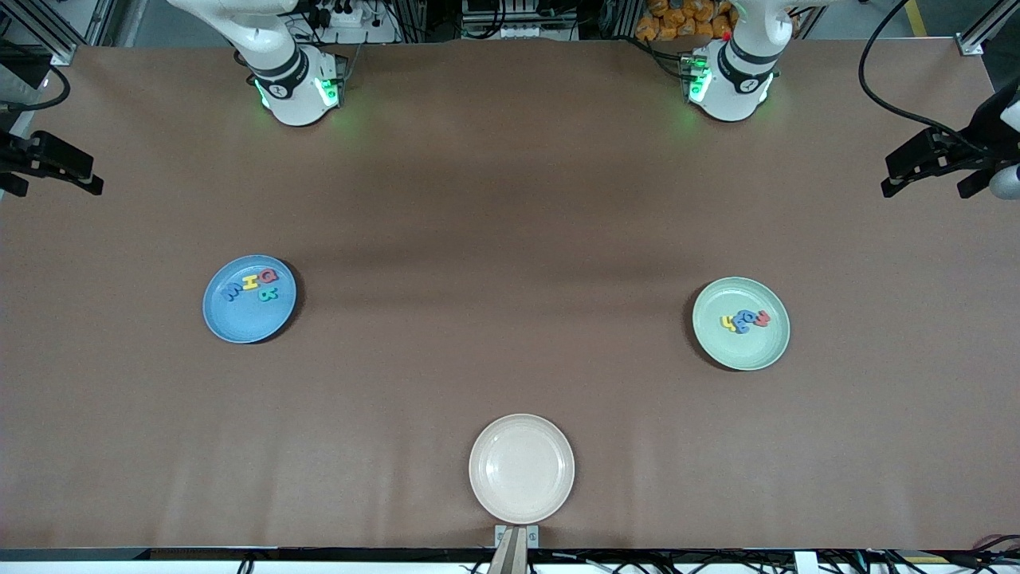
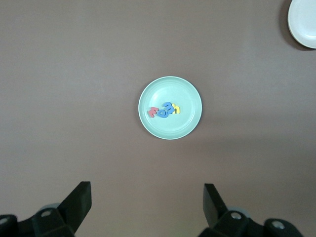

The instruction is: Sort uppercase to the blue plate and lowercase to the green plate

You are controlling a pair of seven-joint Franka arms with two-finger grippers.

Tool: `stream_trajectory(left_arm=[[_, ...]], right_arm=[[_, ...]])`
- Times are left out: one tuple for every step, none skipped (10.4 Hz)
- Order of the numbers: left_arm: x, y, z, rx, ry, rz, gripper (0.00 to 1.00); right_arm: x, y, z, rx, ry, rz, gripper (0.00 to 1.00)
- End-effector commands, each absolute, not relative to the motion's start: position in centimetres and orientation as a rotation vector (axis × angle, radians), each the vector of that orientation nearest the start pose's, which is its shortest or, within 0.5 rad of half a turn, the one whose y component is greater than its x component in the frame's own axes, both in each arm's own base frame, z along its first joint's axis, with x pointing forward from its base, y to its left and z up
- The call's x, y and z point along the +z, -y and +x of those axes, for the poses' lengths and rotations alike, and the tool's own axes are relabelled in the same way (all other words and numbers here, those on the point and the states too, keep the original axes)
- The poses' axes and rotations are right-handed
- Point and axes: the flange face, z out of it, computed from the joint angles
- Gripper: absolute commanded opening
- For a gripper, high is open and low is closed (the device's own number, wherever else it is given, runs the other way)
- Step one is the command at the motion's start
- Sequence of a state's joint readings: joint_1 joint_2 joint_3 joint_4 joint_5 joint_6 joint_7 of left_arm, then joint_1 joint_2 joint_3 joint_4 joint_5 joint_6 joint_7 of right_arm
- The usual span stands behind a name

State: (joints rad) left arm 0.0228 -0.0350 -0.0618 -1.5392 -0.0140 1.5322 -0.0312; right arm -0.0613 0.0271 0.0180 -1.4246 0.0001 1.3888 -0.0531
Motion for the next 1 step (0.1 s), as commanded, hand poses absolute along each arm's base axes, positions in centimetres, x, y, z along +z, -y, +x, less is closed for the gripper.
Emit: stream_trajectory(left_arm=[[65.9, 1.77, 54.01, -0.036, -0.009, -3.16, 1.0]], right_arm=[[66.56, 2.47, 53.58, 0.084, 0.022, -3.138, 1.0]])
